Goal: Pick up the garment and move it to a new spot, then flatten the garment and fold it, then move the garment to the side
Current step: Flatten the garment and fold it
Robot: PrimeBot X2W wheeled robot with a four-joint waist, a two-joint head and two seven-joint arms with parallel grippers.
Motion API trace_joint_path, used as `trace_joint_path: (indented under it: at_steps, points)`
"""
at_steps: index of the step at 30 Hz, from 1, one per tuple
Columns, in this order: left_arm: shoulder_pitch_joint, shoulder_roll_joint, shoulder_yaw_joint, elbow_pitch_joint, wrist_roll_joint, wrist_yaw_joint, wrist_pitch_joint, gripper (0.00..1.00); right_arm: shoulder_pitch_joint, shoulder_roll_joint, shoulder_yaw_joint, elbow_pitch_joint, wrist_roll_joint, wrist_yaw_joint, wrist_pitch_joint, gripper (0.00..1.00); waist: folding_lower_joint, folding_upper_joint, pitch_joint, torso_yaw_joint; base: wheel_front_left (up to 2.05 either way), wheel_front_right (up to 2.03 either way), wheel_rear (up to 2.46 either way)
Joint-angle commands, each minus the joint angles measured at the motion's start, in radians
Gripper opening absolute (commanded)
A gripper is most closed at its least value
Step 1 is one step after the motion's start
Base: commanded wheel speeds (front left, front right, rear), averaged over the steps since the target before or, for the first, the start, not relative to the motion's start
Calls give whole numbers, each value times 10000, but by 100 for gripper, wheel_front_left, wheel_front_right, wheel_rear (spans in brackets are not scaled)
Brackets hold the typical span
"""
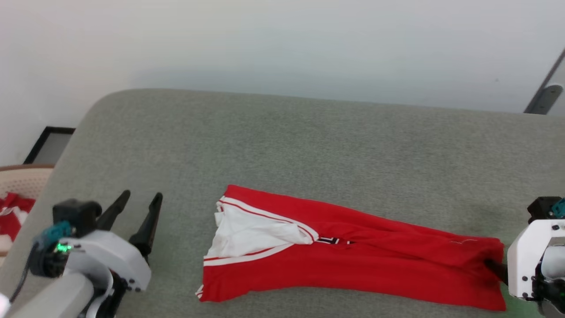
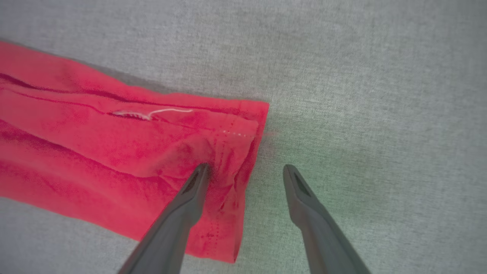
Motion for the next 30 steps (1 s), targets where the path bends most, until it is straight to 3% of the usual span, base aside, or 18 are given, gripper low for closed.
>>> trace_joint_path:
  at_steps: [1,10,11,12,20,30]
  points:
    - [497,-143,477,-50,520,-2,-18,100,-115,62,-17,206,-47,-16,83,100,0,0,66,195,0,0,0]
    - [2446,-1378,3491,-180,2285,-549,-23,100,-306,305,449,1246,260,-16,326,100,0,0,145,542,0,0,0]
    - [2598,-1527,3754,-175,2469,-634,-23,100,-326,297,523,1322,293,-16,254,42,0,0,145,564,0,0,0]
    - [2748,-1666,4002,-161,2657,-756,-24,100,-344,281,592,1384,350,-15,209,0,0,0,146,580,0,0,0]
    - [3464,-2640,5677,22,3742,-1461,-23,100,-484,-144,802,1831,653,-28,-94,0,0,0,128,598,0,0,0]
    - [3683,-3248,6757,204,4613,-2120,-24,100,-867,-752,57,2224,465,-27,-565,0,0,0,183,477,0,0,0]
